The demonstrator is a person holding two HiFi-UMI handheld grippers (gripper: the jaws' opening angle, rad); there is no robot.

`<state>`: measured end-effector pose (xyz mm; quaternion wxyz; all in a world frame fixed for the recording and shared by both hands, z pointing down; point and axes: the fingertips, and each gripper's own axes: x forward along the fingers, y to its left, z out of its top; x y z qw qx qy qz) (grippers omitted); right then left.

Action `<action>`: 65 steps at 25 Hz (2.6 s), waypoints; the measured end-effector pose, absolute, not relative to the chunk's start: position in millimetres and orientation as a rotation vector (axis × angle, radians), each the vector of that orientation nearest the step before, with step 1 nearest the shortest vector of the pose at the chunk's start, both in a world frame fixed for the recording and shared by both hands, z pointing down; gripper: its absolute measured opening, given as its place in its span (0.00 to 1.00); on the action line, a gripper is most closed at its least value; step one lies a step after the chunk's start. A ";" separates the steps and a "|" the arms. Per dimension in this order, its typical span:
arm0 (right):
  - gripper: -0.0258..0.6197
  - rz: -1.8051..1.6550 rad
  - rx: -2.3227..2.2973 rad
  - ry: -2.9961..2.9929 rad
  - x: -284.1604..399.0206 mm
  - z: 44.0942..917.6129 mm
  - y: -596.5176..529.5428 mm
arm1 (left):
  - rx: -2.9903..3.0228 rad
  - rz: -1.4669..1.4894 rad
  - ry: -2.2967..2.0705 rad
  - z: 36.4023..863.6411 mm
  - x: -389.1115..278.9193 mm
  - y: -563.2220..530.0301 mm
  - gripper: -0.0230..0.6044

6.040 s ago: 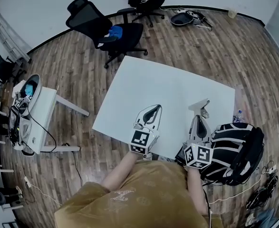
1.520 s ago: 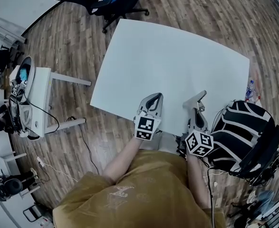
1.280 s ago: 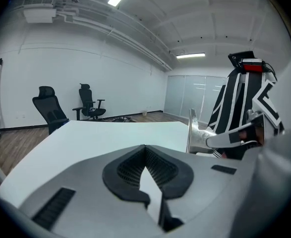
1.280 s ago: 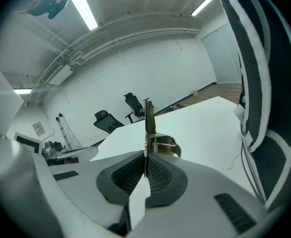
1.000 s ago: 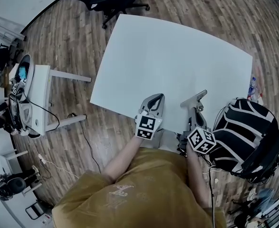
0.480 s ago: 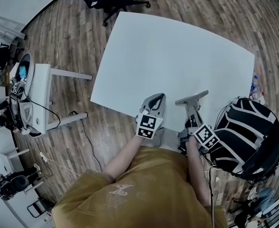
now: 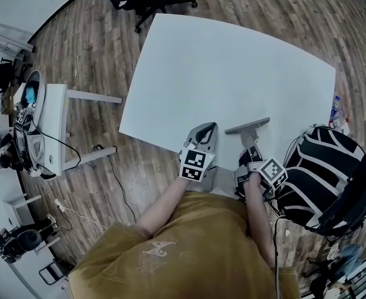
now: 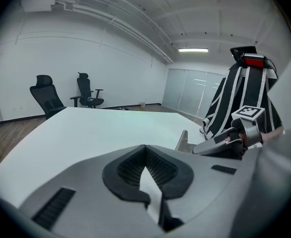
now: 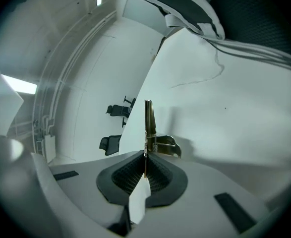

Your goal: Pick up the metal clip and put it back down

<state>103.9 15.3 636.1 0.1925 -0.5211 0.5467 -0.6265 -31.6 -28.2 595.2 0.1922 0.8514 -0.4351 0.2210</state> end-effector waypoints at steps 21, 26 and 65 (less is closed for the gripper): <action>0.05 -1.878 -1.373 1.371 82.8 656.3 7.7 | 2.339 0.603 -1.184 603.0 -41.4 -26.2 0.05; 0.07 -1.887 -1.508 1.449 80.6 654.3 8.1 | 2.331 0.609 -1.174 604.8 -46.2 -23.1 0.05; 0.23 -1.409 -2.020 2.016 106.1 586.4 22.8 | 2.431 0.468 -1.231 550.3 -38.5 -39.5 0.05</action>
